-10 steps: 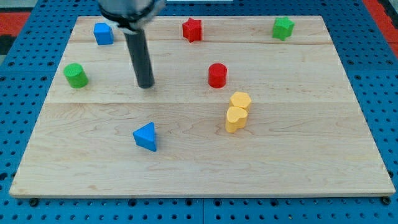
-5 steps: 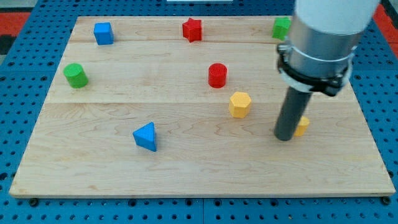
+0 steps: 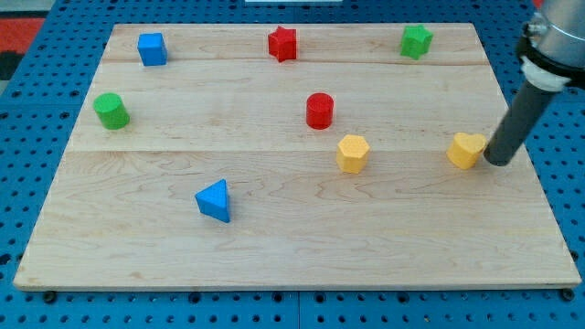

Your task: Push the yellow heart diagnol to the yellow hexagon

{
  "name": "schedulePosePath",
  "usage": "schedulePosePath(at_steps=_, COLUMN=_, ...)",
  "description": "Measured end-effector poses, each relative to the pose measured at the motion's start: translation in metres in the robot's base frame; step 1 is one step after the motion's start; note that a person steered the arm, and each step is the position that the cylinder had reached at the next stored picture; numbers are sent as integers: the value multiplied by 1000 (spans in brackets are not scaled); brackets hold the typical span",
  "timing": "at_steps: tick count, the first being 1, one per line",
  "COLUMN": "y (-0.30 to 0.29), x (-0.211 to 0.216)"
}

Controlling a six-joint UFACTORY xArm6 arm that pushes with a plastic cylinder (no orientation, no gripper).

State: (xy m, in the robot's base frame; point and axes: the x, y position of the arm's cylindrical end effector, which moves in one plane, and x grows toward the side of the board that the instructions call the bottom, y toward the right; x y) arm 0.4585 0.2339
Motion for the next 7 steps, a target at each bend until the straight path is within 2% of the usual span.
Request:
schedulePosePath(at_steps=2, y=-44, x=13)
schedulePosePath(at_steps=3, y=-64, x=-8)
schedulePosePath(at_steps=4, y=-64, x=-54)
schedulePosePath(at_steps=5, y=-59, x=-77)
schedulePosePath(at_steps=7, y=-99, x=-71)
